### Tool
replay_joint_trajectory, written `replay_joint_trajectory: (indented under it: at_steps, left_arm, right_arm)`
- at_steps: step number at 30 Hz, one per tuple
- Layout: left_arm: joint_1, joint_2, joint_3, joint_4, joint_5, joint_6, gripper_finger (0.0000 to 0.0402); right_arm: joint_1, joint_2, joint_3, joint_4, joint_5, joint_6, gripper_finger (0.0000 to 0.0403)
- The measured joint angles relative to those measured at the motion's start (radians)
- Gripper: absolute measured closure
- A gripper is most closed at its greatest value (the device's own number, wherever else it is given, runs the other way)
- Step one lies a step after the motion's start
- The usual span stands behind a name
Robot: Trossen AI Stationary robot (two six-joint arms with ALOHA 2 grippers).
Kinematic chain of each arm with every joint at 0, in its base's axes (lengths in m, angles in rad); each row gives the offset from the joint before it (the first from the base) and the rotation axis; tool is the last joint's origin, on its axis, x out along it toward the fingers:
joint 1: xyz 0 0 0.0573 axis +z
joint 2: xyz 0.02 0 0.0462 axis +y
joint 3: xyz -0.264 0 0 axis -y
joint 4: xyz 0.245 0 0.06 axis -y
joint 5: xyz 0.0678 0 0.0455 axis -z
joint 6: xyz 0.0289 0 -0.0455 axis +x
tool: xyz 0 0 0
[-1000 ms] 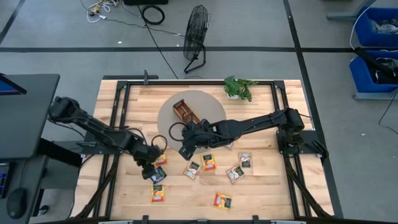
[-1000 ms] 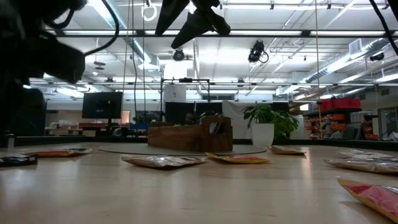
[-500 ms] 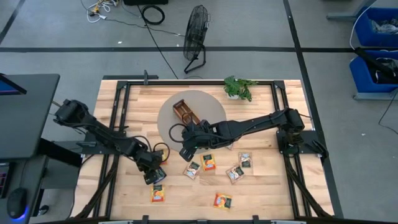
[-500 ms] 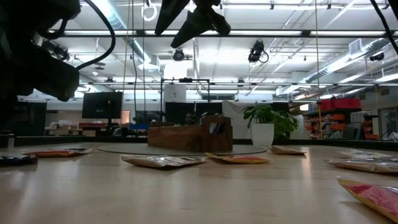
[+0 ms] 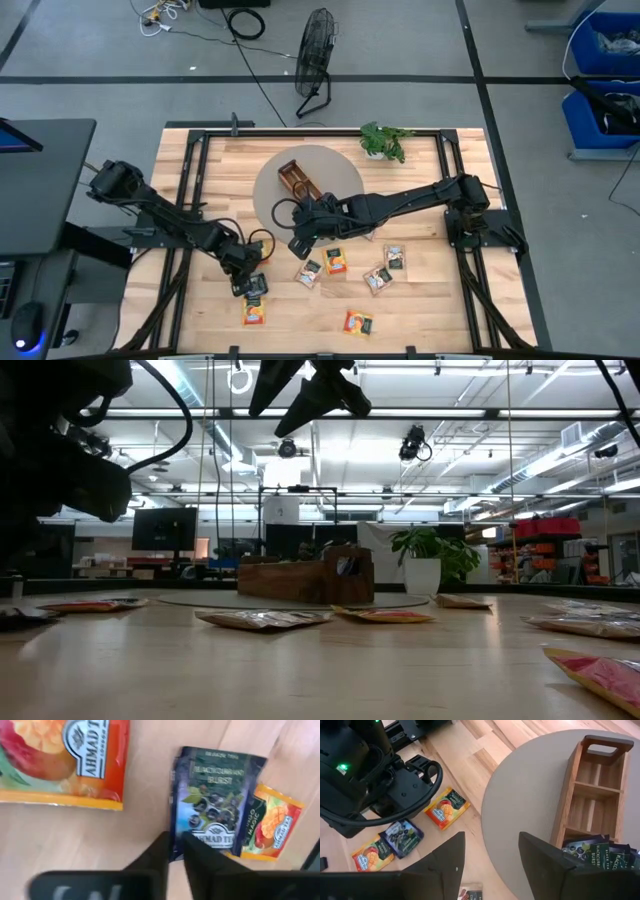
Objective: Pick & Place Tea
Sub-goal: Put the purple tea bag into the right section of the wooden organizer
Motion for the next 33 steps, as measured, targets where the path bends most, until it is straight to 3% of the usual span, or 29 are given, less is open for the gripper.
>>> replay_joint_trajectory:
  at_steps: [3,12,26,33]
  left_arm:
    - [0.003,0.0,0.0,-0.001,-0.018,0.018,0.0393]
    - [0.046,-0.002,0.0,-0.003,0.035,-0.002,0.0393]
    - [0.045,-0.002,0.086,0.001,-0.027,0.007,0.0326]
    - [-0.002,-0.003,0.088,-0.009,-0.034,0.079,0.0252]
  right_arm:
    - [0.0,0.0,0.0,0.0,0.0,0.009,0.0211]
    - [0.0,0.0,0.0,0.0,0.001,0.024,0.0211]
    - [0.0,0.0,0.0,-0.001,0.001,0.045,0.0211]
    - [0.0,0.0,0.0,-0.001,0.001,0.064,0.0211]
